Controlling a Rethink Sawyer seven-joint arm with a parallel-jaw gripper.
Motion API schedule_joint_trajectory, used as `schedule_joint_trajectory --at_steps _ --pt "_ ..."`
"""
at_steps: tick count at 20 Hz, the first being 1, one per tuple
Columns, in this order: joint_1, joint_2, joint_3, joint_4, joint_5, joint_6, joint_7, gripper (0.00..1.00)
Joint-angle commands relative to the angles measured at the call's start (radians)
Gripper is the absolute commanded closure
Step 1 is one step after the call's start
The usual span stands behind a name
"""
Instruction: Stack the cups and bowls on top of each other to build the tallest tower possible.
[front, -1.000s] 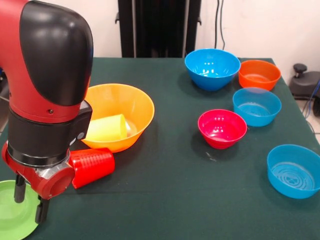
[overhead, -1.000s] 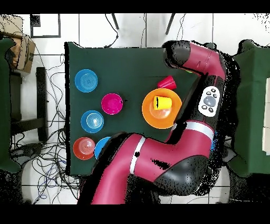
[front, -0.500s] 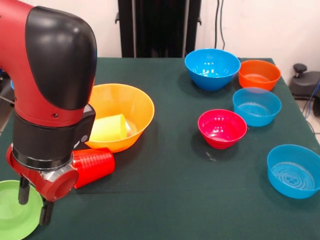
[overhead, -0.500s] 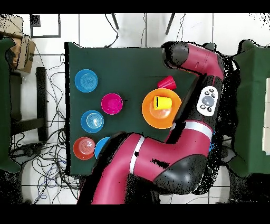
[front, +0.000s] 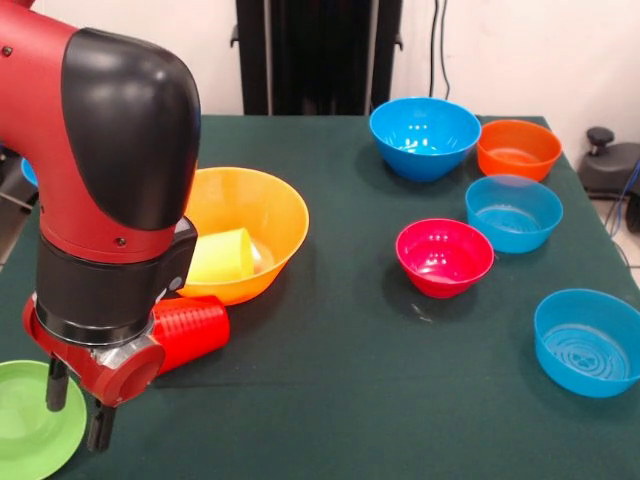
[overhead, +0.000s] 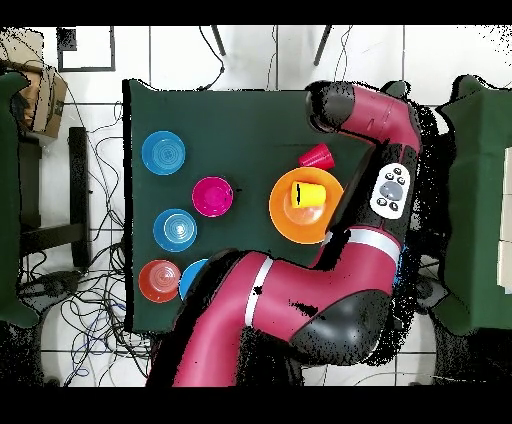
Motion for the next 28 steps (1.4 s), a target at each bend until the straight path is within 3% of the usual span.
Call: schedule_joint_trajectory --at_steps 1,7,12,15,21,28 --pt "0.042 -0.044 0.086 0.055 -0.023 0.08 -0.023 0.0" --pt "0.059 -0.004 0.054 -0.061 -0.002 0.178 0.025 0.0" --pt "0.064 -0.008 0.045 -0.058 -0.01 0.197 0.027 0.0" --pt "0.078 -0.041 0.024 -0.056 -0.002 0.256 0.05 0.0" --pt "0.088 -0.03 -0.016 -0.173 0.071 0.384 0.172 0.0" --pt "0.073 0.062 -0.11 -0.365 0.135 0.522 0.202 0.0"
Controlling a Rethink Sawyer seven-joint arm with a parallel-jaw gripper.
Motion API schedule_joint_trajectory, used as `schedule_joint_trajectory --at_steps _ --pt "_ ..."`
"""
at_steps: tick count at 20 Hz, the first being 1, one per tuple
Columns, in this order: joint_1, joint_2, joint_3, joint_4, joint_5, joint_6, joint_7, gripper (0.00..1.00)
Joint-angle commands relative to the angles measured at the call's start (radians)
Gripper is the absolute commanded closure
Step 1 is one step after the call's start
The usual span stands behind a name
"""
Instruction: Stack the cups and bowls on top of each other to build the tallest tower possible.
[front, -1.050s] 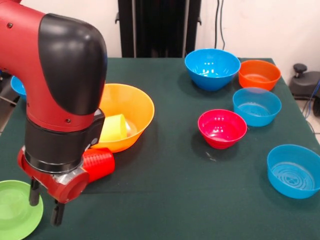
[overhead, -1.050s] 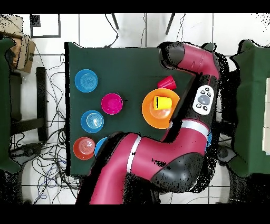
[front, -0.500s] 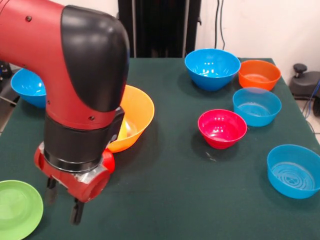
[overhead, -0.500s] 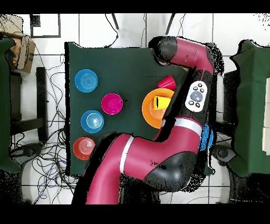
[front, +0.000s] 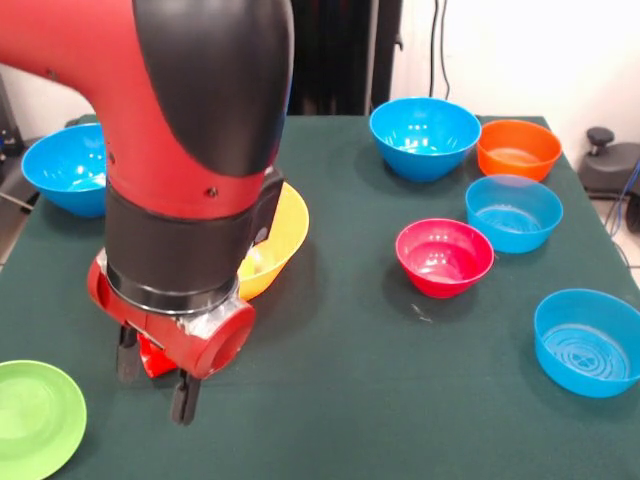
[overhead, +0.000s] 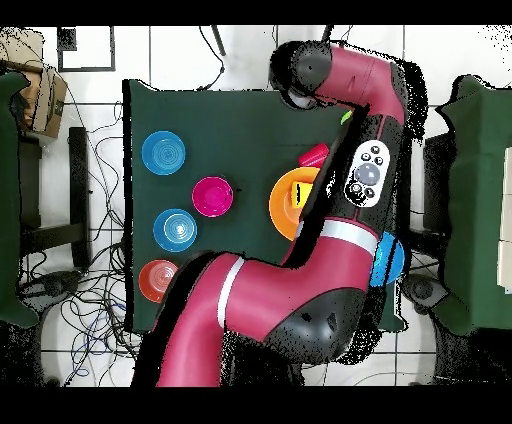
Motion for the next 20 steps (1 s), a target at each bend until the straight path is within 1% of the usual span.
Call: schedule_joint_trajectory --at_steps 1,5,8,12,13,17,19,20 --pt "0.004 0.07 -0.05 -0.195 0.063 0.215 0.212 0.0" --pt "-0.002 0.136 -0.152 -0.284 0.136 0.253 0.255 0.0" --pt "-0.005 0.176 -0.234 -0.325 0.199 0.264 0.276 0.0" --pt "0.0 0.21 -0.357 -0.358 0.299 0.278 0.325 0.0" --pt "-0.003 0.223 -0.41 -0.378 0.346 0.284 0.342 0.0" --pt "-0.01 0.254 -0.543 -0.395 0.459 0.261 0.37 0.0" --pt "-0.01 0.262 -0.595 -0.389 0.504 0.25 0.375 0.0" --pt "-0.007 0.263 -0.605 -0.38 0.513 0.243 0.376 0.0"
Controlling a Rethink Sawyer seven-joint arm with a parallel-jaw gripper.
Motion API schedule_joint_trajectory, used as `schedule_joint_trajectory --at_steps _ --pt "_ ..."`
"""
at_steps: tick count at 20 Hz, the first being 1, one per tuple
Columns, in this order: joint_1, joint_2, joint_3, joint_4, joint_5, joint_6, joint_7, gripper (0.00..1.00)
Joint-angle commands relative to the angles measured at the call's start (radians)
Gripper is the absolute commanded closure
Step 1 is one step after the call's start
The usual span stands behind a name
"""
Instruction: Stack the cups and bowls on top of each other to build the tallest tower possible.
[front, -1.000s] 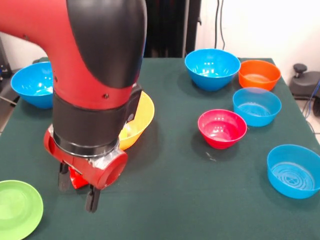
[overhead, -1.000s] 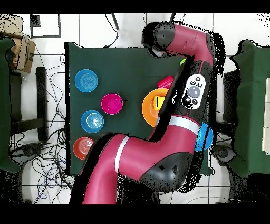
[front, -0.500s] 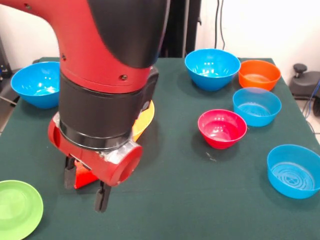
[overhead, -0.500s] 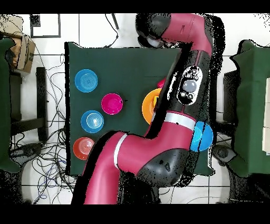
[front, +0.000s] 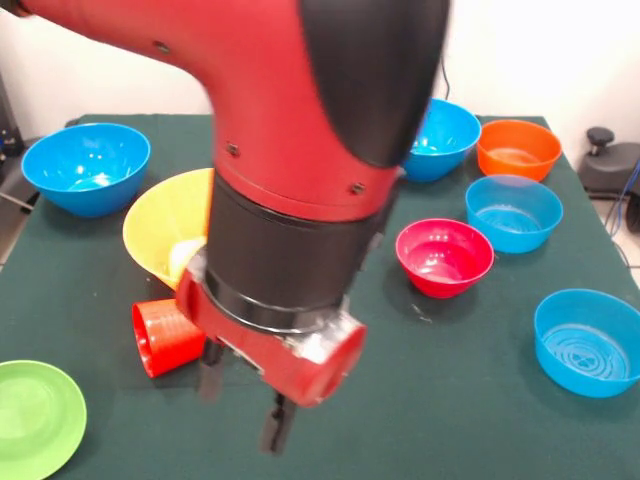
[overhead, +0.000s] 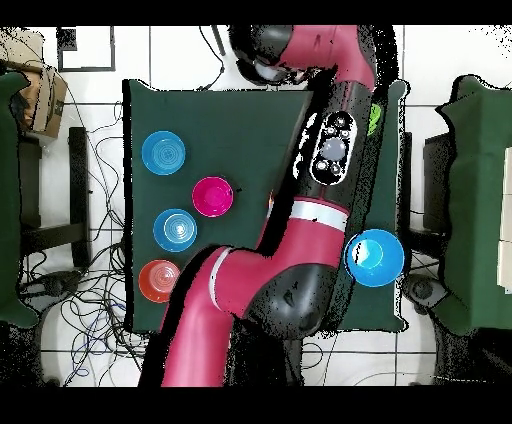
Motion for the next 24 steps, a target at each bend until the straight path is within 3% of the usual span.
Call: schedule_joint_trajectory --at_steps 1,5,8,9,19,22,24 --pt "0.003 0.071 -0.209 -0.029 0.149 0.076 0.239 0.0" --pt "0.018 0.064 -0.233 0.005 0.172 0.064 0.228 0.0" --pt "0.053 0.045 -0.176 0.076 0.127 0.034 0.207 0.0" --pt "-0.006 0.07 -0.324 -0.023 0.253 0.072 0.218 0.0" --pt "-0.016 0.035 -0.302 0.038 0.303 0.092 0.169 0.0" --pt "-0.035 0.03 -0.304 0.038 0.348 0.124 0.146 0.0" --pt "-0.044 0.026 -0.253 0.042 0.404 0.119 0.123 0.0"
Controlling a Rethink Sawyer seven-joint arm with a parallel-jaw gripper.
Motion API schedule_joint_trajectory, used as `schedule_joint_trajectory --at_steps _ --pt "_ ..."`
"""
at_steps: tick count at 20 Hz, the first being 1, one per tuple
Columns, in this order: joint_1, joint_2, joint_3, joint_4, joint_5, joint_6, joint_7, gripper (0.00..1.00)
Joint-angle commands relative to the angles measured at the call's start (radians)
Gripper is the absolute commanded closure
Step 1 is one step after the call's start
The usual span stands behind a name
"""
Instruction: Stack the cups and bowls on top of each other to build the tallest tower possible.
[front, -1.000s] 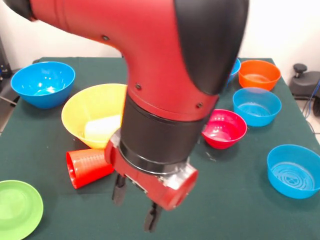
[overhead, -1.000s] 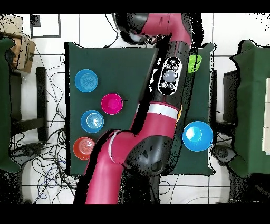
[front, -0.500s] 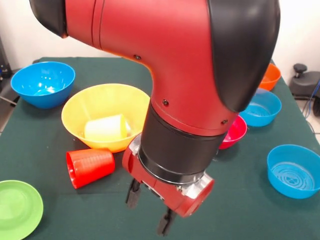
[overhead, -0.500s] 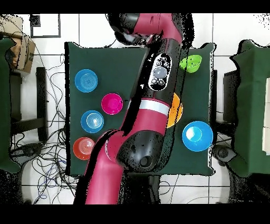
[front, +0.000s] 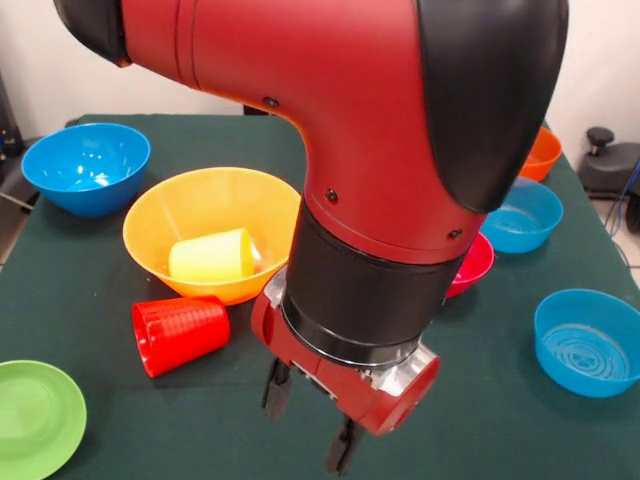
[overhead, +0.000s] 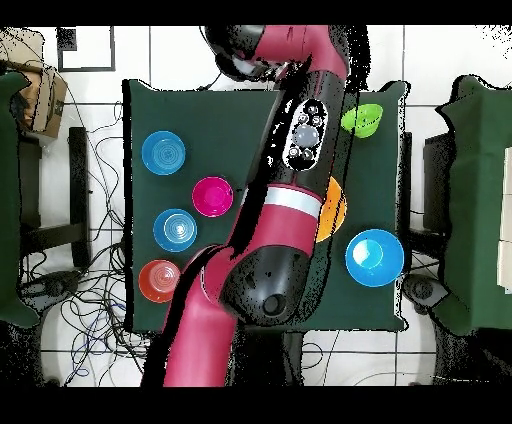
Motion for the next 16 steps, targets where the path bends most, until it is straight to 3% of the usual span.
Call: schedule_joint_trajectory --at_steps 1,5,6,8,12,16 --pt "-0.041 -0.039 0.067 0.063 0.124 0.116 0.059 0.0" --pt "-0.03 -0.085 0.178 0.116 0.135 0.122 0.017 0.0" --pt "-0.012 -0.112 0.234 0.163 0.1 0.113 0.003 0.0" --pt "0.008 -0.132 0.274 0.205 0.081 0.1 0.001 0.0" --pt "0.056 -0.148 0.303 0.277 0.035 0.052 0.028 0.0" --pt "0.086 -0.142 0.272 0.31 0.005 0.018 0.078 0.0"
